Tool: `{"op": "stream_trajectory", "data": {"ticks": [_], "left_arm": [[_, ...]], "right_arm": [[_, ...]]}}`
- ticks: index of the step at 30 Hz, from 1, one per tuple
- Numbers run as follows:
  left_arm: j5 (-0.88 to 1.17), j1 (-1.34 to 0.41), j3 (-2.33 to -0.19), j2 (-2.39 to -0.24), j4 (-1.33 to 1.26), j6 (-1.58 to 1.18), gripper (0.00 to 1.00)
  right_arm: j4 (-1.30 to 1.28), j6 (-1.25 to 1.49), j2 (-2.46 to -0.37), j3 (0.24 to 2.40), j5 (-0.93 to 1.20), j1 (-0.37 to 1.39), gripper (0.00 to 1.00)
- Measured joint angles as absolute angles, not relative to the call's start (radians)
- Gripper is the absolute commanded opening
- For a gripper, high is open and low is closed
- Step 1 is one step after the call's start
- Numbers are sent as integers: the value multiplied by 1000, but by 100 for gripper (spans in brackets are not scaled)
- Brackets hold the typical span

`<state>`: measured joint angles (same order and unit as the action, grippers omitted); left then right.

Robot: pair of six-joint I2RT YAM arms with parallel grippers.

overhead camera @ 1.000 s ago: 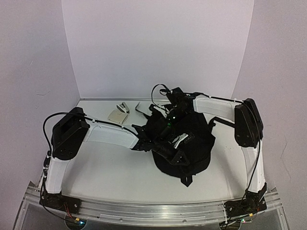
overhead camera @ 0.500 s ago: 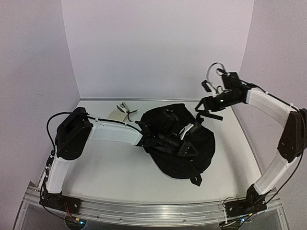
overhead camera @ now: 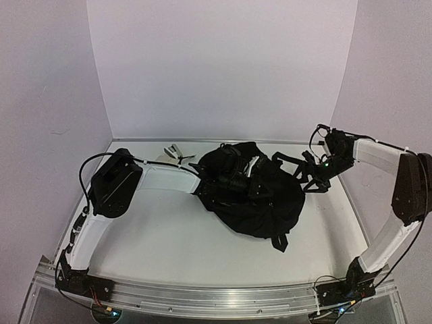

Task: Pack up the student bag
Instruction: Zip the student bag at the center of the board.

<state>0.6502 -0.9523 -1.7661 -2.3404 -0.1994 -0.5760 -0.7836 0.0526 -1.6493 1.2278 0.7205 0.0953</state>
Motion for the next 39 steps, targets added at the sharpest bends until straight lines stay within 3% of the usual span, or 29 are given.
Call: {"op": "stream_trajectory", "data": {"ticks": [2, 5, 7, 11, 12, 22, 39], "left_arm": [[638, -943, -1805, -2345, -198, -575, 0], [626, -933, -1846, -2345, -196, -573, 0], [624, -929, -1859, -2345, -202, -569, 0], [628, -929, -1835, -2341, -217, -546, 0], [629, -931, -1819, -2338, -219, -540, 0], [583, -942, -1533, -2253, -277, -545, 0], [541, -918, -1455, -2184, -303, -577, 0]], "right_arm": [[-787, 60, -1658, 1218, 748, 79, 91], [-800, 62, -1677, 1213, 791, 75, 78], [-805, 61, -1702, 1213, 815, 75, 59], [-810, 56, -1768, 1220, 851, 79, 6], [-815, 58, -1787, 1227, 857, 79, 0], [-838, 46, -1844, 1264, 863, -6, 0], [-824, -51, -1860, 1265, 800, -140, 0]]}}
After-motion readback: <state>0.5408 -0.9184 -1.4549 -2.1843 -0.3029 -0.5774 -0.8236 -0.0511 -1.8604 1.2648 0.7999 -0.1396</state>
